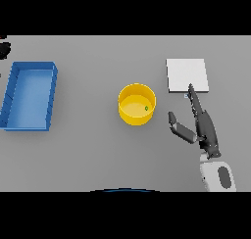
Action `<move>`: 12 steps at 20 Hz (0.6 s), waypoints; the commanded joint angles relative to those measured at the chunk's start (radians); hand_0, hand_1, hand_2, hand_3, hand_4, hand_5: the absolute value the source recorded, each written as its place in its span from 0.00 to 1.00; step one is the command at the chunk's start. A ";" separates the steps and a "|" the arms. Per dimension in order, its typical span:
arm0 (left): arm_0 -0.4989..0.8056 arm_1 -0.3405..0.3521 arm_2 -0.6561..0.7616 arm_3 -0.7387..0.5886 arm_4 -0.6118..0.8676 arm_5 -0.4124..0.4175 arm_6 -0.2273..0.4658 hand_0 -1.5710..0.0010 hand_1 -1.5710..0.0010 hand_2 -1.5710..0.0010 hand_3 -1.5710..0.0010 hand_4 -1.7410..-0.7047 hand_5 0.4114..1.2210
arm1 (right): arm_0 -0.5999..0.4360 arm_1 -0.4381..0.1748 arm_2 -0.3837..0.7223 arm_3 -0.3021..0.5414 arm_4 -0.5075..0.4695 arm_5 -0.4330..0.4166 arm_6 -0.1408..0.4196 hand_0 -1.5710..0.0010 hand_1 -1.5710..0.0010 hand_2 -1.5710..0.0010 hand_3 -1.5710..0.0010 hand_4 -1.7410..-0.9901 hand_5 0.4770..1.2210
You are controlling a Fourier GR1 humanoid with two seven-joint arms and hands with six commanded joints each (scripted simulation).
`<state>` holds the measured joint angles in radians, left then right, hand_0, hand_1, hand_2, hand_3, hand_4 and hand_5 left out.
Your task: Pick up the red beaker and tilt it to pour out 1 green nut into yellow bowl. Pick up the yellow bowl and place it on the metallic measuring scale.
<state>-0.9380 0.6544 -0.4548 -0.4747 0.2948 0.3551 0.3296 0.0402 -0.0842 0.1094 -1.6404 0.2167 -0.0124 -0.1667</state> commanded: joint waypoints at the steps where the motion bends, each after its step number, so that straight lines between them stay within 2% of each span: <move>1: 0.045 0.005 -0.014 -0.071 0.014 0.031 0.037 0.00 0.00 0.00 0.11 0.00 1.00 | 0.008 0.011 0.007 0.002 -0.001 0.001 -0.010 1.00 1.00 1.00 1.00 0.72 0.29; 3: 0.137 0.044 -0.051 -0.230 0.038 0.084 0.117 0.00 0.00 0.00 0.12 0.00 1.00 | -0.020 0.004 -0.005 0.011 -0.003 -0.005 0.011 1.00 1.00 1.00 1.00 0.74 0.28; 5: 0.203 0.070 -0.085 -0.358 0.066 0.126 0.182 0.00 0.00 0.00 0.12 0.00 0.82 | 0.002 0.004 0.003 0.003 -0.009 0.011 -0.014 1.00 1.00 1.00 1.00 0.76 0.28; 7: 0.255 0.115 -0.120 -0.484 0.104 0.130 0.251 0.00 0.00 0.00 0.13 0.01 0.67 | -0.004 0.013 0.007 -0.002 -0.002 0.000 0.003 1.00 1.00 1.00 1.00 0.76 0.27; 8: 0.269 0.138 -0.140 -0.533 0.118 0.110 0.268 0.00 0.00 0.00 0.10 0.08 0.59 | -0.010 0.009 0.001 -0.002 -0.006 -0.001 0.009 1.00 1.00 1.00 1.00 0.77 0.27; 9: 0.285 0.160 -0.153 -0.579 0.134 0.099 0.265 0.00 0.00 0.00 0.13 0.24 0.51 | -0.019 0.003 -0.005 0.015 -0.007 0.001 0.016 1.00 1.00 1.00 1.00 0.77 0.27; 10: 0.292 0.189 -0.169 -0.610 0.131 0.046 0.248 0.00 0.02 0.05 0.21 0.41 0.45 | -0.010 0.010 0.006 0.005 0.002 -0.002 0.012 1.00 1.00 1.00 1.00 0.77 0.26; 11: 0.309 0.207 -0.174 -0.633 0.134 0.006 0.207 0.05 0.12 0.17 0.30 0.57 0.41 | -0.006 0.011 0.008 0.005 0.005 -0.005 0.011 1.00 1.00 1.00 1.00 0.78 0.26; 12: 0.322 0.222 -0.163 -0.663 0.163 -0.041 0.172 0.20 0.30 0.33 0.44 0.69 0.37 | -0.011 0.001 -0.002 0.008 -0.001 -0.003 0.006 1.00 1.00 1.00 1.00 0.77 0.26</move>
<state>-0.6158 0.8765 -0.6174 -1.1378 0.4578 0.3143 0.4988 0.0293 -0.0834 0.1066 -1.6323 0.2157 -0.0163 -0.1603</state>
